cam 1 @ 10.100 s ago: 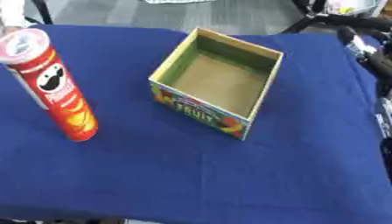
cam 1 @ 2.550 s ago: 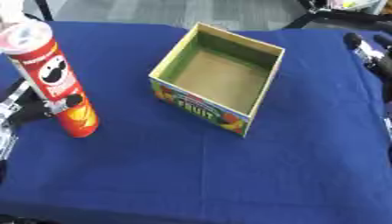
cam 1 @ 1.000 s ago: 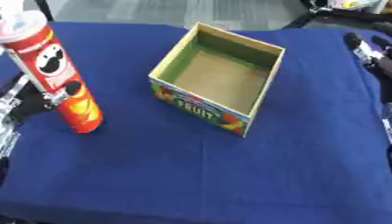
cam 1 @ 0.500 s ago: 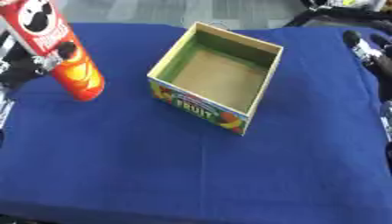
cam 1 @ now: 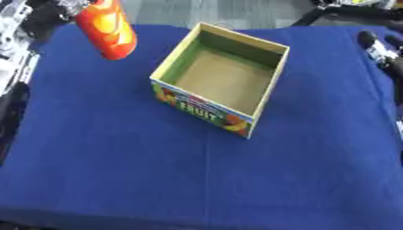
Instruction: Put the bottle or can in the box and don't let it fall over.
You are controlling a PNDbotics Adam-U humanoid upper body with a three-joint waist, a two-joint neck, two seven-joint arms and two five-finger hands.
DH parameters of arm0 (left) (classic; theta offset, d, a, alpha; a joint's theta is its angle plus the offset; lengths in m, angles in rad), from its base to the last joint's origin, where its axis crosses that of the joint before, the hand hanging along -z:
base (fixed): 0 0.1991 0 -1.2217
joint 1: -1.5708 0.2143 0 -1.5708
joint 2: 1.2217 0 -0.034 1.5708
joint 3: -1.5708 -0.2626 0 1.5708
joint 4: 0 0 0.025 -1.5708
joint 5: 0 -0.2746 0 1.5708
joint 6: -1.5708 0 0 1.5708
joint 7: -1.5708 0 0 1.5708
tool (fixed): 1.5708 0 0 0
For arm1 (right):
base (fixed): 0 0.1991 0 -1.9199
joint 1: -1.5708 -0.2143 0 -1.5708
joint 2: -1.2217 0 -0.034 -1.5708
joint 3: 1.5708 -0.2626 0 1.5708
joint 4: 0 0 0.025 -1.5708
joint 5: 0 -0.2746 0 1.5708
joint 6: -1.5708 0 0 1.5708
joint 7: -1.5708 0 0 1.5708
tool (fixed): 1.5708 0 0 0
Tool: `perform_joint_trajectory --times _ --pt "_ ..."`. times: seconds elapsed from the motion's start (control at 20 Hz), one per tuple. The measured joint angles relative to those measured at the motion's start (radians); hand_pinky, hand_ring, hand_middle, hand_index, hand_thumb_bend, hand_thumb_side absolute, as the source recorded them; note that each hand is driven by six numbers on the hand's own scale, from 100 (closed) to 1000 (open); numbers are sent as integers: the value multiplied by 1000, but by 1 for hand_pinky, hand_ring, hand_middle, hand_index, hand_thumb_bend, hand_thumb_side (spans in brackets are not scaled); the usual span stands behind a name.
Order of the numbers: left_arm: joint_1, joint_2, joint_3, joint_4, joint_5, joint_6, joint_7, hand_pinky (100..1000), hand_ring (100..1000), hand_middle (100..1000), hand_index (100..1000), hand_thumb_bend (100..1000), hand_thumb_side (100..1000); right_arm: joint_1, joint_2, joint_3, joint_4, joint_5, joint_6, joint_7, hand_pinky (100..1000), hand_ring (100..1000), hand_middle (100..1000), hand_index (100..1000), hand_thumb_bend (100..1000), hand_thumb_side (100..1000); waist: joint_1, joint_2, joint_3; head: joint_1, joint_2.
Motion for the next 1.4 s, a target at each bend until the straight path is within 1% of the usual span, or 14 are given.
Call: perform_joint_trajectory --times 0.35,0.45,0.5,0.55,0.6,0.75,0.8,0.85,0.95,1.0,1.05,1.1,1.2,1.4 --pt "-66 -94 -19 81 -86 -13 67 894 973 719 461 103 408 -11 18 11 -1 0 -1 10 742 972 1000 808 715 380 0 4 -22 26 -6" --pt "-78 -113 -20 110 -111 -23 91 894 974 722 486 152 407 -15 22 12 -1 0 -1 13 742 972 1000 808 713 381 2 8 -30 33 -9" --pt "-84 -122 -20 126 -123 -29 101 894 975 723 492 204 350 -15 24 13 -3 0 0 14 742 972 1000 808 704 385 4 11 -34 36 -9" --pt "-90 -130 -20 142 -136 -36 109 894 976 725 502 210 390 -15 27 15 -4 0 0 15 742 972 1000 808 712 383 5 13 -38 39 -12" --pt "-96 -137 -20 159 -149 -43 117 894 977 727 510 219 403 -16 28 17 -5 0 0 15 742 972 1000 808 711 384 6 16 -43 43 -16" --pt "-109 -156 -19 200 -177 -65 137 895 978 731 520 247 394 -25 35 18 -7 0 0 16 742 971 1000 808 710 384 7 22 -56 52 -22" --pt "-111 -160 -19 210 -185 -73 142 897 983 738 543 291 389 -25 36 20 -7 0 1 17 742 971 1000 808 709 382 8 23 -59 54 -24" --pt "-113 -164 -19 217 -193 -80 145 898 984 739 547 300 385 -25 36 21 -7 0 1 18 742 971 1000 808 709 381 10 24 -61 56 -26" --pt "-116 -168 -19 227 -204 -92 147 905 997 757 616 392 391 -26 36 23 -8 0 0 20 741 971 1000 808 708 382 12 27 -64 58 -26" --pt "-117 -171 -19 231 -209 -97 144 919 1000 797 760 516 394 -27 36 23 -8 0 0 20 741 971 1000 808 708 383 13 28 -65 59 -26" --pt "-117 -173 -19 233 -216 -103 139 926 1000 815 854 606 406 -27 37 24 -9 0 1 21 741 971 1000 808 708 383 13 28 -65 59 -26" --pt "-117 -173 -19 235 -226 -110 132 940 1000 840 949 729 433 -28 37 24 -9 0 1 22 741 971 1000 808 708 384 14 28 -66 59 -26" --pt "-117 -173 -19 240 -259 -122 112 949 1000 849 995 854 497 -28 40 24 -10 0 0 23 741 971 1000 808 708 384 14 28 -66 59 -26" --pt "-117 -173 -14 247 -312 -135 92 950 1000 848 997 855 502 -29 44 25 -12 0 1 24 742 971 1000 808 707 385 14 29 -66 59 -26"
